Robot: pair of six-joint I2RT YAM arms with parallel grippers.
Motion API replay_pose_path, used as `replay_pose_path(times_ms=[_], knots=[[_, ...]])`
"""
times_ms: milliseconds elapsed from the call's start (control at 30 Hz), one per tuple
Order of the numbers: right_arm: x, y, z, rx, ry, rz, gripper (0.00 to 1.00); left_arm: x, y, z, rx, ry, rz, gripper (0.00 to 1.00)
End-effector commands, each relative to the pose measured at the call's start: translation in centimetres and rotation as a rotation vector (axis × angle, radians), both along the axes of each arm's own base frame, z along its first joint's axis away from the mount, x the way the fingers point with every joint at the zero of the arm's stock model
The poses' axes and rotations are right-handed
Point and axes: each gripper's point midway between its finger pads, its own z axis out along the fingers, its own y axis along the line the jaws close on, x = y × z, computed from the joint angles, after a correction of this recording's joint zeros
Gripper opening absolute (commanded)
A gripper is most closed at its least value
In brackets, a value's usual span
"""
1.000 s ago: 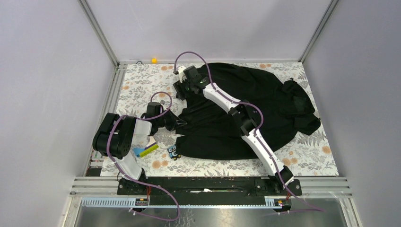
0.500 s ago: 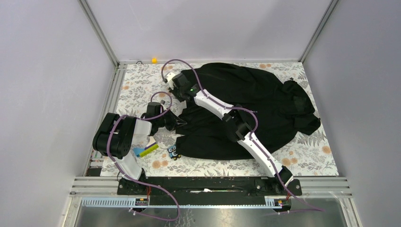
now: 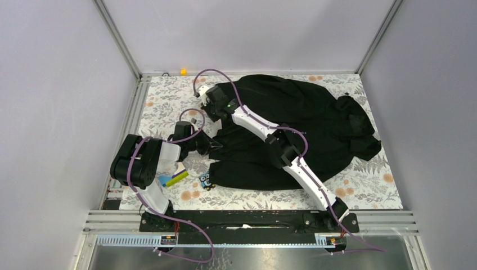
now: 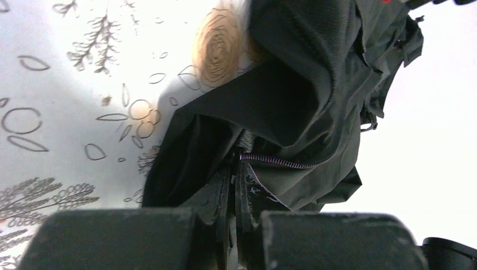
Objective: Zip up the jacket
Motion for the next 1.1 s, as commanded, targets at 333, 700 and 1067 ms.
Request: replay_pose_path(times_ms=[333, 700, 1067], knots=[[1.9, -2.1, 11.2, 0.278, 0.007, 0.080, 0.51, 1.8, -0.5, 4.3, 0.017, -0.179, -0.048, 0.00], [2.6, -1.4, 6.3, 0.106, -0.063, 0.042, 0.87, -0.1, -0.2, 1.5, 0.011, -0.049, -0.027, 0.00], [2.4, -1.7, 0.9, -0.026, -0.063, 0.022, 0.81, -0.3, -0.5, 2.1, -0.011, -0.063, -0.038, 0.00]])
